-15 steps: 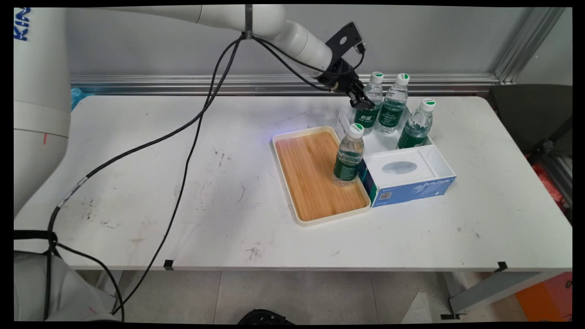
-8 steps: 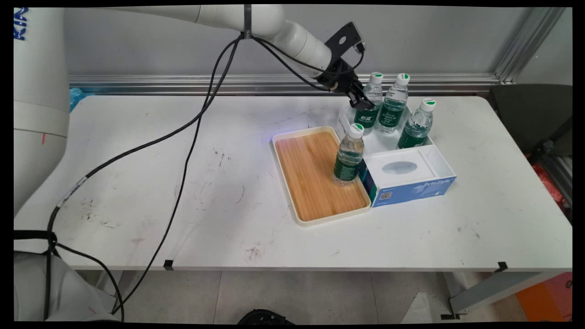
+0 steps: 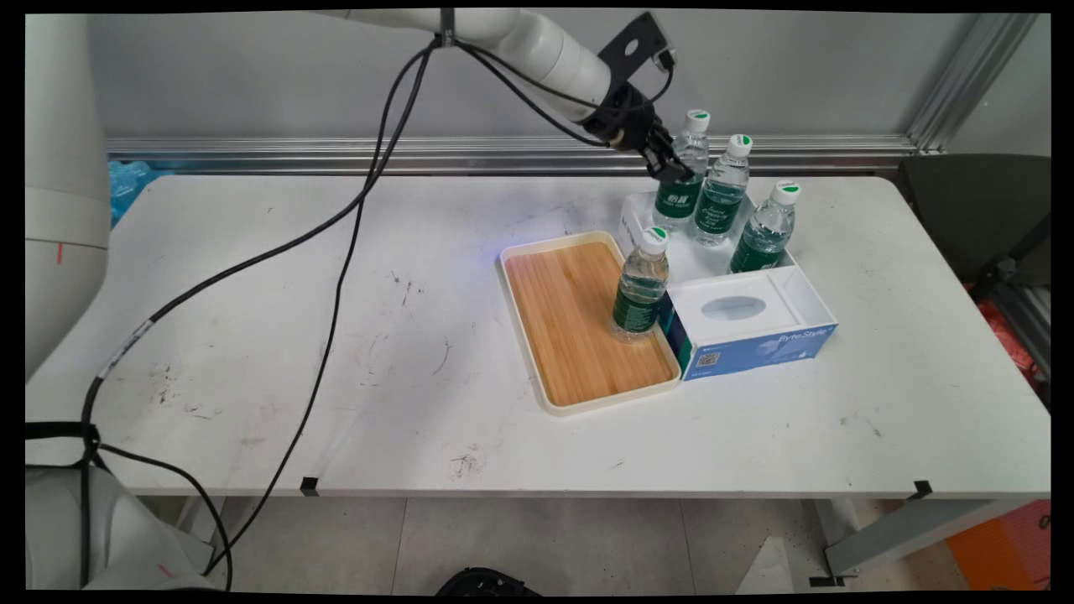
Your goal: Place the picked object on the tray
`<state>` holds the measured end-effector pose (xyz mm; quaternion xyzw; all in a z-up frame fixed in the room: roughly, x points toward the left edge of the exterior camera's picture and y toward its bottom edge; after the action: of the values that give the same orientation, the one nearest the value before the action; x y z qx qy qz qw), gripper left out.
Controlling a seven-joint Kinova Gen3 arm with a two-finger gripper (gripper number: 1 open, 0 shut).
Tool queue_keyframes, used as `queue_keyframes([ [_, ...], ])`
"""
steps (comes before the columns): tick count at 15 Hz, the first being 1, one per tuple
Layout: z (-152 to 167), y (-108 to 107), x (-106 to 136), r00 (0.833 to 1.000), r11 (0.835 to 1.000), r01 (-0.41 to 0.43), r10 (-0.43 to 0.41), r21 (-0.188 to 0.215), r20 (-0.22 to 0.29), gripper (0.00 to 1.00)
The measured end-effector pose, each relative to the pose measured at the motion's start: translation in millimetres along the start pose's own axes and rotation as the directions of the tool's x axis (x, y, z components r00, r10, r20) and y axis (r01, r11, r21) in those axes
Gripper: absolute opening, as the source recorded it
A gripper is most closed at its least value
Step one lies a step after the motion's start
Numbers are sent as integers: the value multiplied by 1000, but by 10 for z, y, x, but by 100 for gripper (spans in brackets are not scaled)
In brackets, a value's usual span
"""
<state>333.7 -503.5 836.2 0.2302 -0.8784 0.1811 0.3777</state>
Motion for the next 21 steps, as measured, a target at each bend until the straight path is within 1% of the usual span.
queue_keyframes([
  [3, -136, 14, 97, 1000, 1000, -2, 2, 5, 5, 0],
  [8, -443, 72, 219, 1000, 1000, 2, -3, 9, 30, 0],
  [11, -756, 150, 245, 999, 1000, 7, -7, 15, 50, 0],
  [13, -977, 233, 211, 998, 1000, 8, -9, 15, 65, 0],
  [16, -1226, 346, 136, 997, 1000, 12, -13, 11, 78, 0],
  [19, -1512, 516, -29, 995, 1000, 17, -16, -8, 98, 0],
  [21, -1644, 619, -139, 994, 1000, 20, -17, -23, 111, 0],
])
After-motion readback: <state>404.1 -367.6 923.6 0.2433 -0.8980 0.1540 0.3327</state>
